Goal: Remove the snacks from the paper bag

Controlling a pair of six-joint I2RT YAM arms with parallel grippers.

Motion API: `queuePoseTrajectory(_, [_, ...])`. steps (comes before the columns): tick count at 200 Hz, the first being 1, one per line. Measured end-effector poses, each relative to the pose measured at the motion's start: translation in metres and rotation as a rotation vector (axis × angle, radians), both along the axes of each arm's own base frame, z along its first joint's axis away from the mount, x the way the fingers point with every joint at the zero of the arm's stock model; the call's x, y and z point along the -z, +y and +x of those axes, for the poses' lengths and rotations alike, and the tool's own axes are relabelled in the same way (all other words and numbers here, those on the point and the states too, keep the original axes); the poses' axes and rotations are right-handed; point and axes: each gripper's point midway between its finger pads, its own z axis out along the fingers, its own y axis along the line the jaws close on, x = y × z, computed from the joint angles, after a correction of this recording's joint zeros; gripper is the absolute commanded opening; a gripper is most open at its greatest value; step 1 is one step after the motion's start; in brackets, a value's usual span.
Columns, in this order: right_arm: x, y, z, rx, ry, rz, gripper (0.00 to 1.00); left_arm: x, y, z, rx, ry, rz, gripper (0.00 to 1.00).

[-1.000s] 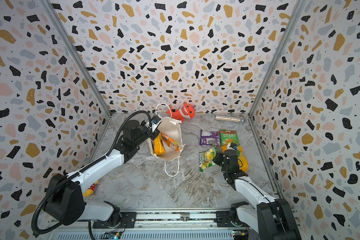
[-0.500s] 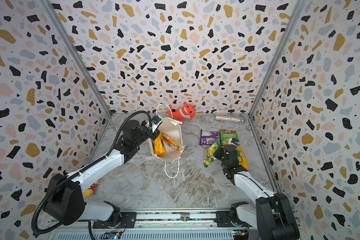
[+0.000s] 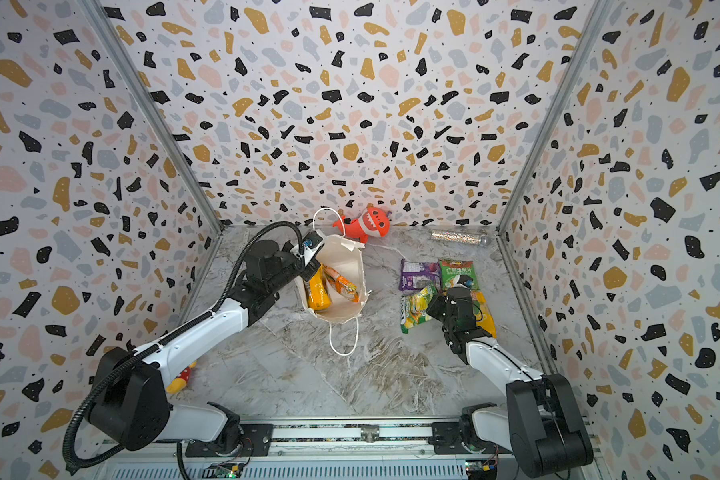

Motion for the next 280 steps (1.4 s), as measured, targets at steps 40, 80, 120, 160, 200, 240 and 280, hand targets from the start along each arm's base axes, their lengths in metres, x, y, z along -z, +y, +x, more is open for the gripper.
queuePoseTrajectory(40, [-0.014, -0.001, 0.004, -0.007, -0.032, -0.006, 0.4, 0.0, 0.0, 0.0, 0.002, -0.002, 0.002, 0.0])
queuePoseTrajectory(80, [-0.054, 0.0, 0.008, -0.023, -0.122, -0.016, 0.46, 0.0, 0.0, 0.0, 0.003, -0.001, 0.003, 0.0])
queuePoseTrajectory(120, [-0.116, 0.03, 0.012, -0.173, -0.262, -0.034, 0.37, 0.001, -0.004, -0.003, 0.028, 0.001, 0.004, 0.0])
queuePoseTrajectory(160, [-0.191, 0.139, -0.023, -0.55, -0.444, -0.107, 0.32, 0.004, -0.015, -0.014, 0.125, -0.005, 0.03, 0.0])
queuePoseTrajectory(200, [-0.216, 0.216, -0.082, -0.8, -0.574, -0.18, 0.29, 0.007, -0.023, -0.022, 0.2, -0.005, 0.072, 0.0])
queuePoseTrajectory(240, [-0.19, 0.263, -0.095, -0.901, -0.519, -0.306, 0.27, 0.012, -0.026, -0.027, 0.235, 0.003, 0.105, 0.0])
queuePoseTrajectory(280, [-0.158, 0.29, -0.088, -0.941, -0.437, -0.437, 0.27, 0.012, -0.027, -0.031, 0.255, -0.004, 0.114, 0.0])
